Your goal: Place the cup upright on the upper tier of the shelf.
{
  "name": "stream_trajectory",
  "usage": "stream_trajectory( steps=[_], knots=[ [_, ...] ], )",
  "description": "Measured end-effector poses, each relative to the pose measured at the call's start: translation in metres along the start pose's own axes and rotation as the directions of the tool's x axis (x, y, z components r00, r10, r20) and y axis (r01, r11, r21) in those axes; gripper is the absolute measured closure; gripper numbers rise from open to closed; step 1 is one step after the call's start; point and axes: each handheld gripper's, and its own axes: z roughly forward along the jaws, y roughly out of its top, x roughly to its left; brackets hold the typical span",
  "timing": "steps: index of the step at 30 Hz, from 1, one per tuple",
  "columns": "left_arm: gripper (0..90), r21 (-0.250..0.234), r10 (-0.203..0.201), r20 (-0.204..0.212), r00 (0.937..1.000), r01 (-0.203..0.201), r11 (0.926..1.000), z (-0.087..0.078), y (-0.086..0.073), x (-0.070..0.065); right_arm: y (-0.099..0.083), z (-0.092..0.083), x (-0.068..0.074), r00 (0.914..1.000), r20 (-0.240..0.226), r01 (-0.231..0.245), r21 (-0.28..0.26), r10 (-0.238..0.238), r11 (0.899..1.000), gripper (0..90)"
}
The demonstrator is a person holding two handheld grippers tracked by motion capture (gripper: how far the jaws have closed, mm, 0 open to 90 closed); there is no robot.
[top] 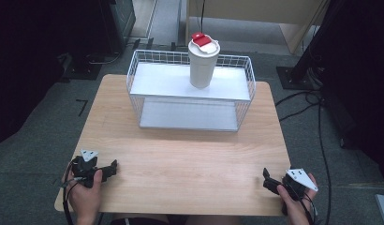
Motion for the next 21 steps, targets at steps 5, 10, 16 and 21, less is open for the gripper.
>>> stream_trajectory(
  steps=[5,10,16,21],
  knots=[
    [0.0,0.000,0.000,0.000,1.0000,0.000,1.0000,0.000,0.000,0.000,0.000,0.001,-0.006,1.0000,0.007,-0.004,0.062,0.004,0.998,0.0],
    [0.0,0.001,0.001,0.000,1.0000,-0.001,1.0000,0.000,0.000,0.000,-0.001,0.008,-0.005,0.9997,-0.022,0.008,0.224,-0.003,0.975,0.0],
    [0.0,0.000,0.000,0.000,1.0000,0.000,1.0000,0.000,0.000,0.000,-0.002,0.010,-0.004,0.9997,-0.021,0.015,0.256,-0.010,0.966,0.0],
    [0.0,0.000,0.000,0.000,1.0000,0.000,1.0000,0.000,0.000,0.000,-0.002,0.010,-0.003,0.9991,-0.038,0.028,0.256,-0.019,0.966,0.0]
  ],
)
